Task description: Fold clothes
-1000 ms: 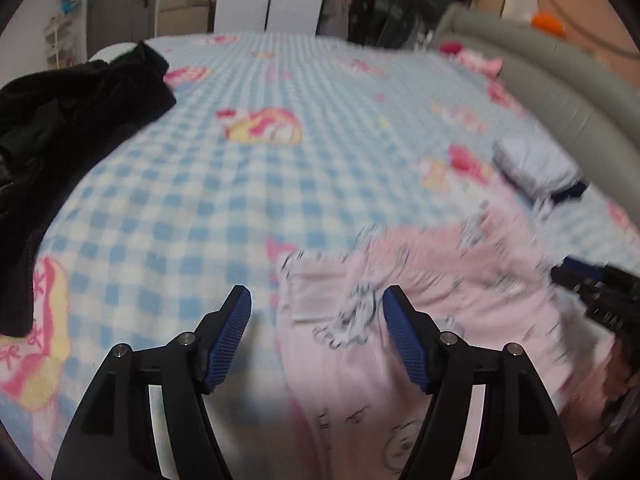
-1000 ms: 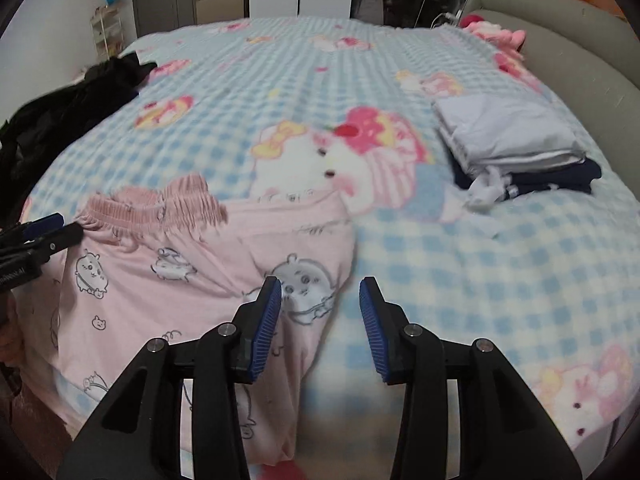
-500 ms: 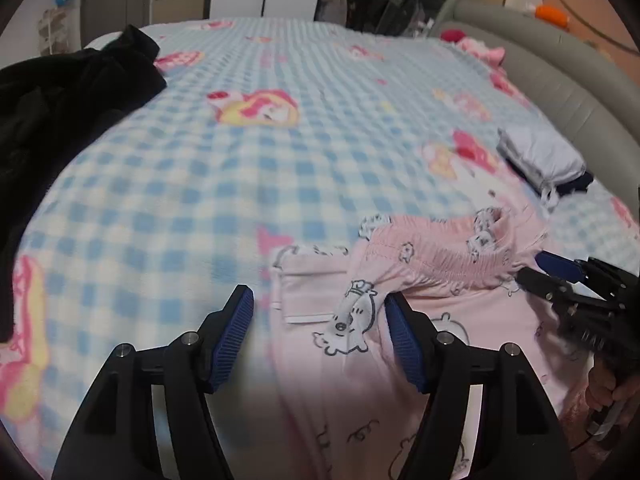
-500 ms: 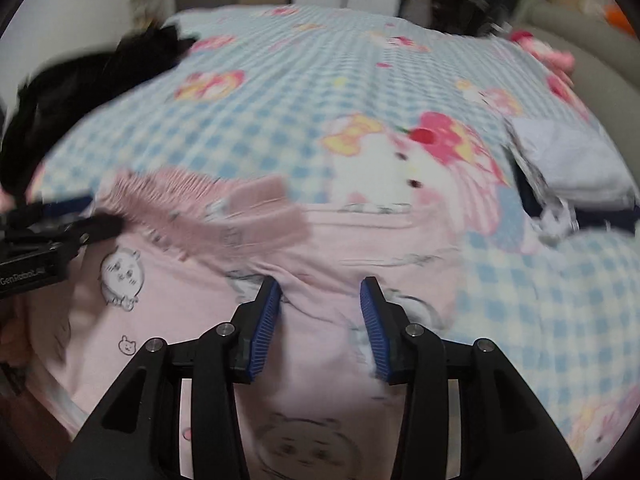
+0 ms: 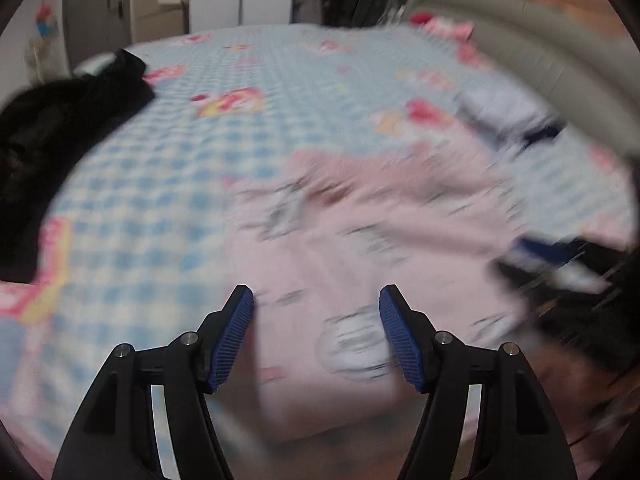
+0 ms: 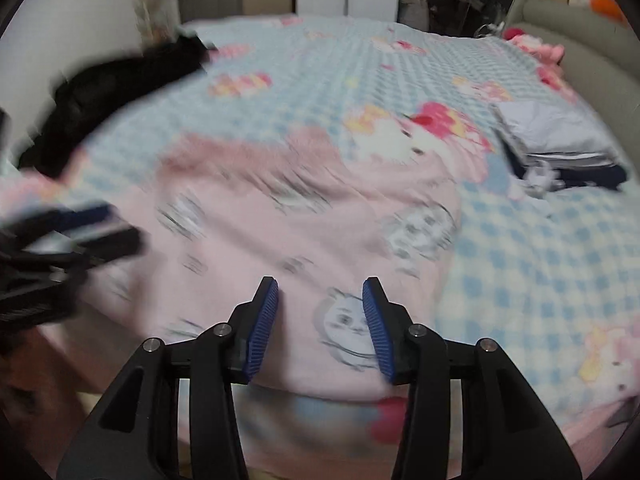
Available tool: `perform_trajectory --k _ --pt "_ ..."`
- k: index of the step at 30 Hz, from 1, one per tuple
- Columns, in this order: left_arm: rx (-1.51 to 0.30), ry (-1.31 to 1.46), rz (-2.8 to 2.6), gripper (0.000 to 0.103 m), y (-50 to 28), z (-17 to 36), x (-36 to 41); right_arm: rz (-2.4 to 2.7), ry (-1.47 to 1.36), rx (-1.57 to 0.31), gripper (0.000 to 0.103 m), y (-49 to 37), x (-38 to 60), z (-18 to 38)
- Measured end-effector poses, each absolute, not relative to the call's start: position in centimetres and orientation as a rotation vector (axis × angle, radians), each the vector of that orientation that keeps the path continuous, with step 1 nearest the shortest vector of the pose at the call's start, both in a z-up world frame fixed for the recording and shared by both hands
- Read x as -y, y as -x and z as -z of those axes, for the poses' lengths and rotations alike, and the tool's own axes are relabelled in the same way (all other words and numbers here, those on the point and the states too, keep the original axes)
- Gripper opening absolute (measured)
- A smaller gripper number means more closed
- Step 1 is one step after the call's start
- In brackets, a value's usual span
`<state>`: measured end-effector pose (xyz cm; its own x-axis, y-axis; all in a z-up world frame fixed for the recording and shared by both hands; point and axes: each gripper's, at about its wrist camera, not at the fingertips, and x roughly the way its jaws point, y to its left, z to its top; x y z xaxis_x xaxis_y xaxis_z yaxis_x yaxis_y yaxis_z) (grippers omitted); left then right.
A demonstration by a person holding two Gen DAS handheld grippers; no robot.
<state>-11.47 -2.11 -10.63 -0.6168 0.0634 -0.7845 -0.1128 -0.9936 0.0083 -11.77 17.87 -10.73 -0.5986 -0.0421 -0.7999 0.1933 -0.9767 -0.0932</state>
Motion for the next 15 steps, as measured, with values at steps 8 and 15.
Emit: perform_trajectory --k 8,15 --pt "0.391 1.309 -2.705 0.067 8.4 10.0 7.2 2.777 -1.355 -0.053 0.046 9.7 -23.8 9.4" --pt "0.317 1.342 -2.603 0.059 6.4 11.3 3.5 2.626 -1.351 0.163 0.048 8.5 -24.0 10.3"
